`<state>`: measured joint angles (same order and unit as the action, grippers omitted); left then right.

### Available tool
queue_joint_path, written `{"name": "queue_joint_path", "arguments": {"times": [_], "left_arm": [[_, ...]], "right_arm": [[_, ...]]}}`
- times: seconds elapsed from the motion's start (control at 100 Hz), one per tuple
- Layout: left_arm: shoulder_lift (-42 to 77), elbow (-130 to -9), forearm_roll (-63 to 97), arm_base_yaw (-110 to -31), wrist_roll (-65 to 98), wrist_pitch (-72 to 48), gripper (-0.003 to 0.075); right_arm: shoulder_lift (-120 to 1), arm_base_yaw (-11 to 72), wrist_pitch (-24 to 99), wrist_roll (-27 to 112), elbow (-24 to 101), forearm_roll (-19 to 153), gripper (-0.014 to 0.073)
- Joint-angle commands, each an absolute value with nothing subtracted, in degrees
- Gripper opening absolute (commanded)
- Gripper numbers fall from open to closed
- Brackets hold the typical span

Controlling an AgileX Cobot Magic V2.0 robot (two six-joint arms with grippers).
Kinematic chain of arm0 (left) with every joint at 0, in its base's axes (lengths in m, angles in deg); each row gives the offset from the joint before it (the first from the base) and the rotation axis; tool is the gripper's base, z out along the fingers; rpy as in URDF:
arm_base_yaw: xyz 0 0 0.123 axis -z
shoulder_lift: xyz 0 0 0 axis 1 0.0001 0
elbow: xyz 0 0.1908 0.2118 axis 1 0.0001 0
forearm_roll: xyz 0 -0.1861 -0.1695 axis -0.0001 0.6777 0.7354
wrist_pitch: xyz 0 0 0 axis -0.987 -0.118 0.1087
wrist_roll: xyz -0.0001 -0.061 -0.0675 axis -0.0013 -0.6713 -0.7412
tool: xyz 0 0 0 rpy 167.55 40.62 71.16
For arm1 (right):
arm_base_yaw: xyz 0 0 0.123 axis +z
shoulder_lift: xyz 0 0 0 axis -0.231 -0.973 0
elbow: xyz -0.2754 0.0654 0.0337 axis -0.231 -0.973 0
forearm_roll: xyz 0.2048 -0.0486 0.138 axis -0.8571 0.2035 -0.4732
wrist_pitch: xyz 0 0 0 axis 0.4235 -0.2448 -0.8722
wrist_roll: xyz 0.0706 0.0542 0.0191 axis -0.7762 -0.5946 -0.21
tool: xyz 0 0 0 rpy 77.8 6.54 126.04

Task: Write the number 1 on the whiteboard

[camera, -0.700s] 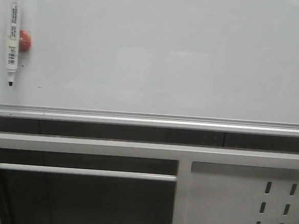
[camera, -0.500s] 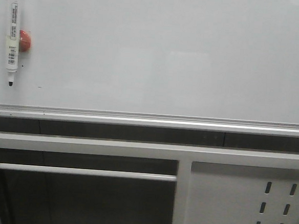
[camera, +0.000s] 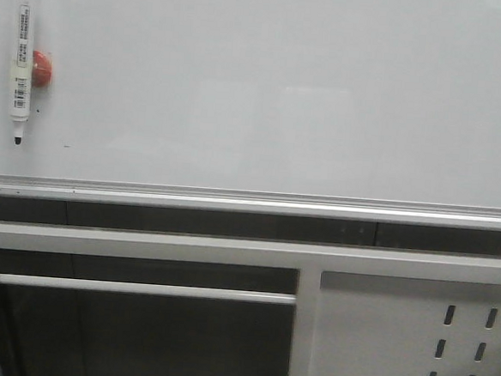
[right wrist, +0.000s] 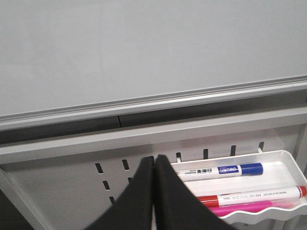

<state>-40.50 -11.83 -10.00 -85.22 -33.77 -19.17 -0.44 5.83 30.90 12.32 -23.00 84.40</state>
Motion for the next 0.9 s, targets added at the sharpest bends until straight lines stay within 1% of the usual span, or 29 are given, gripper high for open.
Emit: {"name": "queue_joint_path", "arguments": {"times": [0.0, 0.24, 0.29, 0.38, 0.45, 0.54, 0.63, 0.69, 0.77, 0.89], "left_arm": [[-42.06, -10.55, -9.23, -85.40, -33.85, -17.15, -0.0018], [-42.06, -10.55, -9.23, -85.40, -33.85, -17.05, -0.0018], [-42.06, -10.55, -9.23, -85.40, -33.85, -17.05, -0.0018], [-42.06, -10.55, -6.35, -85.40, -33.85, -15.86, -0.0018], [-42.06, -10.55, -0.97, -85.40, -33.98, -13.57, -0.0018], [-42.06, -10.55, 14.94, -85.40, -34.72, -9.50, -0.0018], [-42.06, -10.55, 30.11, -85.40, -34.72, -6.82, -0.0018], [-42.06, -10.65, 38.75, -85.40, -34.72, -5.42, -0.0018], [-42.06, -10.65, 44.18, -85.40, -34.72, -3.90, -0.0018], [-42.06, -10.81, 43.25, -85.40, -33.82, -2.53, -0.0018]], "right_arm": [[0.70, 5.49, 32.17, 12.91, -24.57, 84.73, -0.0052], [0.70, 5.49, 32.75, 12.91, -24.57, 85.22, -0.0052], [0.70, 5.49, 35.08, 12.91, -24.57, 87.11, -0.0052], [0.70, 5.49, 44.49, 12.91, -24.57, 86.08, -0.0052], [0.70, 5.49, 52.13, 12.81, -24.57, 82.72, -0.0052], [0.70, 5.49, 60.13, 12.57, -24.57, 78.37, -0.0052], [0.70, 5.49, 64.80, 8.68, -24.57, 71.97, -0.0052], [0.70, 5.49, 65.32, 7.39, -24.57, 68.08, -0.0052], [0.70, 5.49, 64.65, 7.28, -24.57, 63.62, -0.0052], [0.70, 5.59, 64.50, 5.16, -23.88, 57.60, -0.0052]]}}
